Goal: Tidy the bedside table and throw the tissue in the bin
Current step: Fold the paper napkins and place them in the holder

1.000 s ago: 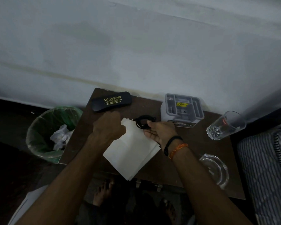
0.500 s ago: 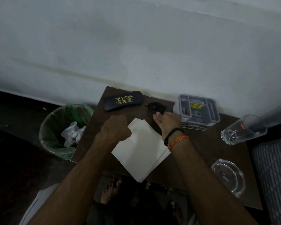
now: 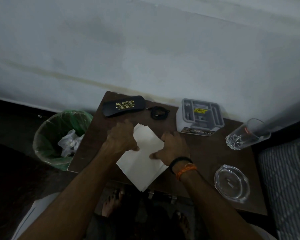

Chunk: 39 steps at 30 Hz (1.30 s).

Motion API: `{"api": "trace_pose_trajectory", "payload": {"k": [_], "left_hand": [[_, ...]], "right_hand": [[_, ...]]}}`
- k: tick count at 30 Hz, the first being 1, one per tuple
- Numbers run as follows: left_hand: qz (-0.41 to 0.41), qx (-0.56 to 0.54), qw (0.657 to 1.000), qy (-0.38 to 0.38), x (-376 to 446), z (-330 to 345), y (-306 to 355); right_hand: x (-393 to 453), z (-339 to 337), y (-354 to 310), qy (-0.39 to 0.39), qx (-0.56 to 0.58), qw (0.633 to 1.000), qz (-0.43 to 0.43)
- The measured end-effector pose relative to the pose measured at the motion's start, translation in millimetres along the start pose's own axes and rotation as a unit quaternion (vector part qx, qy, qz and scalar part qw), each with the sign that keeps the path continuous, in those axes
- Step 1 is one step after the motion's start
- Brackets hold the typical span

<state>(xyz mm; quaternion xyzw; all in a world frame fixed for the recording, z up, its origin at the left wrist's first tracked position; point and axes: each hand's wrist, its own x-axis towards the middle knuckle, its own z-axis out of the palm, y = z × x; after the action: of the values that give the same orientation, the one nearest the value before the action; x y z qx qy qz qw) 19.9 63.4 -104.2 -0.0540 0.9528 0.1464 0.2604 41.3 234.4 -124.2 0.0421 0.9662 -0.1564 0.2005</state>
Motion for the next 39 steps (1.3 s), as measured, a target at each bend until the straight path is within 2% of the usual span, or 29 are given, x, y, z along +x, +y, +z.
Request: {"api": "trace_pose_trajectory", "payload": {"k": [3, 6, 8, 12, 18, 22, 24, 25, 28, 29, 30, 33, 36, 39], "left_hand": [[0.001, 0.011, 1.0, 0.009, -2.0, -1.2, 5.1], [0.015, 0.025, 0.998, 0.064, -2.6, -0.9, 7.5], [0.027, -0.011, 0.996, 0.087, -1.3, -1.3, 7.4], [0.054, -0.14, 0.987, 0.062, 2.6, -6.6, 5.2], [0.115, -0.211, 0.97, 0.016, 0.1, -12.8, 8.7], [0.136, -0.317, 0.939, -0.012, -2.1, -18.8, 10.2], [0.13, -0.387, 0.913, -0.028, -5.5, -21.7, 12.8], [0.131, -0.419, 0.898, -0.038, -7.1, -22.3, 14.9], [0.122, -0.497, 0.857, -0.055, -9.5, -22.5, 23.4], [0.118, -0.518, 0.846, -0.054, -9.6, -21.9, 26.7], [0.115, -0.534, 0.836, -0.052, -9.2, -21.0, 30.2], [0.113, -0.551, 0.825, -0.049, -10.8, -15.9, 44.5], [0.144, -0.538, 0.83, -0.041, -16.8, -10.0, 55.7], [0.18, -0.524, 0.831, -0.043, -22.6, -8.2, 61.9]], "right_hand": [[-2.2, 0.0, 4.6, 0.016, -0.002, 1.0, -0.012], [-3.2, 1.6, 8.1, 0.028, -0.003, 0.999, -0.027], [-3.7, 2.4, 10.7, 0.033, 0.004, 0.999, -0.033], [-5.0, 0.0, 17.2, 0.042, 0.028, 0.997, -0.049], [-9.6, -8.1, 32.2, 0.052, 0.077, 0.993, -0.073], [-14.5, -23.0, 43.4, 0.065, 0.217, 0.972, -0.068], [-17.8, -29.6, 50.7, 0.066, 0.31, 0.948, -0.036], [-18.4, -31.4, 55.7, 0.06, 0.377, 0.924, -0.017], [-25.6, -35.7, 65.3, -0.029, 0.612, 0.79, 0.021], [-28.4, -37.2, 66.2, -0.054, 0.649, 0.758, 0.019], [-30.0, -37.9, 66.7, -0.066, 0.668, 0.741, 0.011], [-33.6, -42.0, 67.2, -0.071, 0.697, 0.714, -0.006], [-34.8, -43.9, 71.2, -0.059, 0.695, 0.717, 0.006], [-34.4, -45.7, 77.5, -0.043, 0.711, 0.702, -0.003]]}}
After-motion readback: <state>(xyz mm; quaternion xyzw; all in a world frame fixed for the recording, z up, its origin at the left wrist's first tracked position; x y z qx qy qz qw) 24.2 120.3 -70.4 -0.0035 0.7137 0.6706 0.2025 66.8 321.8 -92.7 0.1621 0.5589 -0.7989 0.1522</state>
